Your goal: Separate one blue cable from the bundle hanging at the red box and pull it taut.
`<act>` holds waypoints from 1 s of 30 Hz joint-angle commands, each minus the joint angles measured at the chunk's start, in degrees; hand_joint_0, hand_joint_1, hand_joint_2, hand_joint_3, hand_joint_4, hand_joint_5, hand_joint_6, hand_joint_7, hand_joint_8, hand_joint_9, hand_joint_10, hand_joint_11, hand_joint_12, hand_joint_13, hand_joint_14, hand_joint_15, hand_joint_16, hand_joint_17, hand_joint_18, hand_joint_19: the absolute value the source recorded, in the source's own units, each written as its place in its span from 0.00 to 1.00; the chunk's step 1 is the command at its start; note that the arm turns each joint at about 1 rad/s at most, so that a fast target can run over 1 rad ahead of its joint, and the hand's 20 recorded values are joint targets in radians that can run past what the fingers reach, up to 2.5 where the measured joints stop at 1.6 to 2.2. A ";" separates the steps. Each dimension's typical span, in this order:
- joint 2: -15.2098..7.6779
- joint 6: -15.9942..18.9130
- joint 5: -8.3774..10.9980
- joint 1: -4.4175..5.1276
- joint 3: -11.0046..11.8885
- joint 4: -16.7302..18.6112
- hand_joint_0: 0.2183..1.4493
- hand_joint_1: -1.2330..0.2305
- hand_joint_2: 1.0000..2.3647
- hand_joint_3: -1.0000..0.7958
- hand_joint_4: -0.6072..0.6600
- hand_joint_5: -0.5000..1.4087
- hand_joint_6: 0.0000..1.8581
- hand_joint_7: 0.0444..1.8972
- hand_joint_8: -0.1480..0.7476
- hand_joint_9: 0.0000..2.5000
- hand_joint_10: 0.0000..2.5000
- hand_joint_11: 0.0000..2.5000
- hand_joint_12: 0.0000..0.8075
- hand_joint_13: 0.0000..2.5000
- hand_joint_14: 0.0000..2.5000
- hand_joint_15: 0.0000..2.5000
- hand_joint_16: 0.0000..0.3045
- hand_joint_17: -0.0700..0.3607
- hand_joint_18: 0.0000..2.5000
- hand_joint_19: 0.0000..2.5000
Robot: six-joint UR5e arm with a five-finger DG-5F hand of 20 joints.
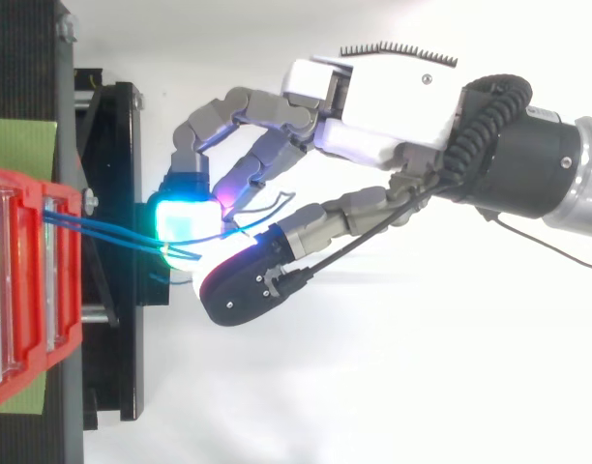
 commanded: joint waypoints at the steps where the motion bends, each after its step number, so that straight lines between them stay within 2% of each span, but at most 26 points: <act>1: 0.00 -0.09 0.06 0.10 -0.03 0.08 0.31 0.38 0.00 0.28 0.53 0.16 0.50 0.50 0.48 0.41 0.01 0.34 0.38 0.36 0.01 0.20 0.12 0.35 0.26 0.20; 5: 0.00 -0.27 0.06 0.10 -0.03 0.17 0.29 0.45 0.00 0.28 0.55 0.16 0.50 0.51 0.48 0.41 0.01 0.34 0.39 0.36 0.01 0.20 0.12 0.35 0.26 0.21; 9: 0.09 -0.18 0.06 0.10 -0.03 0.17 0.33 0.44 0.00 0.28 0.54 0.16 0.50 0.52 0.48 0.41 0.01 0.34 0.39 0.36 0.01 0.20 0.12 0.35 0.26 0.21; 15: 0.00 -0.09 0.15 0.19 -0.03 0.08 0.37 0.36 0.01 0.33 0.50 0.16 0.51 0.53 0.48 0.40 0.01 0.33 0.39 0.36 0.01 0.20 0.12 0.35 0.26 0.21; 17: 0.00 -0.09 0.15 0.19 -0.03 -0.01 0.42 0.30 0.01 0.34 0.46 0.16 0.51 0.55 0.47 0.39 0.01 0.34 0.38 0.35 0.01 0.20 0.12 0.35 0.26 0.21; 23: 0.00 0.00 0.06 0.10 -0.03 -0.01 0.48 0.24 0.00 0.28 0.42 0.15 0.51 0.54 0.44 0.39 0.01 0.34 0.36 0.35 0.01 0.20 0.12 0.35 0.25 0.20; 30: 0.00 -0.09 0.06 0.10 -0.03 0.08 0.43 0.20 0.00 0.28 0.41 0.16 0.50 0.52 0.41 0.40 0.01 0.34 0.35 0.35 0.01 0.20 0.12 0.35 0.26 0.19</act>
